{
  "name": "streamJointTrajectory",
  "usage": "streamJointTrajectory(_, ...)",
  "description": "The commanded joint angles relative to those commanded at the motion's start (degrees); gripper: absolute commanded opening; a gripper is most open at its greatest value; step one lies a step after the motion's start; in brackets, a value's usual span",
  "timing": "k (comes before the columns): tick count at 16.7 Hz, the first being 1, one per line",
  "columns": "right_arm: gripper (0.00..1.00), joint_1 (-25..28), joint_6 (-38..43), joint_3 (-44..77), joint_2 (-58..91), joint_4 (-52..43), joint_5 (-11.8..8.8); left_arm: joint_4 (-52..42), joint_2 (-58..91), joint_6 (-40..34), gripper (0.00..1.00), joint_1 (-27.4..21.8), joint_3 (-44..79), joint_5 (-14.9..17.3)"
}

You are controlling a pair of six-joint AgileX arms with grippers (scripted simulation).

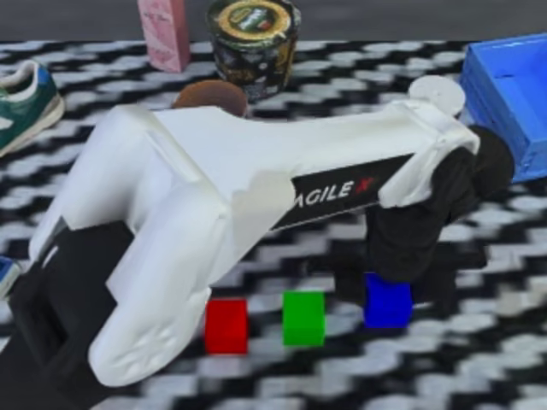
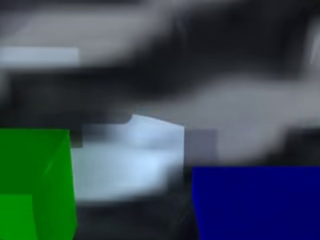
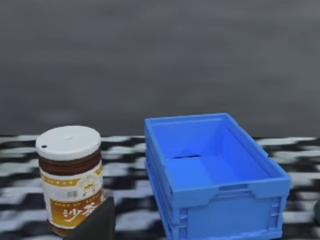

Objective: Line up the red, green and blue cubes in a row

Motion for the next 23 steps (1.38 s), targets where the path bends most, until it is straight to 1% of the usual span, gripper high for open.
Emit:
streamJointTrajectory(2, 1.00, 0.00, 0.00, 0.00, 0.00, 0.00, 0.00, 2.01, 0.38, -0.08, 0.00, -0.05, -1.88, 0.01)
streamJointTrajectory(6, 1.00, 0.00, 0.00, 0.00, 0.00, 0.00, 0.00, 2.13, 0.41, -0.08, 0.00, -0.05, -2.01, 0.02)
streamJointTrajectory(19, 1.00, 0.00, 0.00, 0.00, 0.00, 0.00, 0.00, 2.13, 0.41, -0.08, 0.98, -0.05, -2.01, 0.02)
streamJointTrajectory(20, 1.00, 0.00, 0.00, 0.00, 0.00, 0.00, 0.00, 2.13, 0.41, -0.08, 1.00, -0.05, -2.01, 0.02)
streamJointTrajectory(23, 1.00, 0.00, 0.00, 0.00, 0.00, 0.00, 0.00, 2.13, 0.41, -0.08, 1.00, -0.05, -2.01, 0.02)
